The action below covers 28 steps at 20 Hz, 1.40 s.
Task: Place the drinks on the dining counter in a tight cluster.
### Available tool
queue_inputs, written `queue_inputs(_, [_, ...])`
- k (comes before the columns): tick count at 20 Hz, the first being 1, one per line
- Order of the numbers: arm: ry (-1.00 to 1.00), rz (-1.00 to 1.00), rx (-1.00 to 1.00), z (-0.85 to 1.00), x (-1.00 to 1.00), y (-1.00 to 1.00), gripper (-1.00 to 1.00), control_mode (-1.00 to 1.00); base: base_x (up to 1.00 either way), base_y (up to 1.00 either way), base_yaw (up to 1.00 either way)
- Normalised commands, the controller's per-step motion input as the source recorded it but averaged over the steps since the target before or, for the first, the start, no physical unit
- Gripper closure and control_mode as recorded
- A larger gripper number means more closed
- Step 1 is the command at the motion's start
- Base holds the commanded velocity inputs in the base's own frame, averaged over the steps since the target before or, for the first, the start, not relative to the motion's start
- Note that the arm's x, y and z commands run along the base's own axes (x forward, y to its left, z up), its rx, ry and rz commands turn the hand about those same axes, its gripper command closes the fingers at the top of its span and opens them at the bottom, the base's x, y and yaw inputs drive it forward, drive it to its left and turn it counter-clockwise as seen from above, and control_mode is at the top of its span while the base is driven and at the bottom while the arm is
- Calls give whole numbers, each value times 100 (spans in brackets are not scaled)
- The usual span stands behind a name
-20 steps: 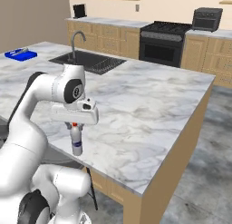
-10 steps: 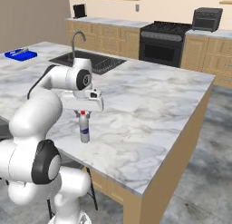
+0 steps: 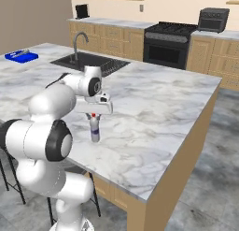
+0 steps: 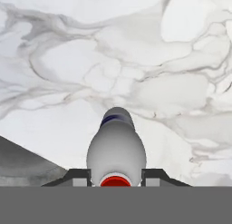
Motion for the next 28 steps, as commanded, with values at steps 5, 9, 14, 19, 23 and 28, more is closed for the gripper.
queue_inputs(5, [0, 0, 0, -18, 72, 0, 100, -100, 0, 0, 0])
queue_inputs(9, [2, 0, 0, -10, 13, -9, 100, -100, 0, 0, 0])
queue_inputs(14, [0, 0, 0, -39, 0, 0, 100, -100, 0, 0, 0])
queue_inputs(19, [0, 0, 0, -35, 2, 0, 100, -100, 0, 0, 0])
queue_inputs(23, [0, 0, 0, -23, 0, 0, 100, -100, 0, 0, 0])
queue_inputs(28, [0, 0, 0, 0, 0, 0, 100, -100, 0, 0, 0])
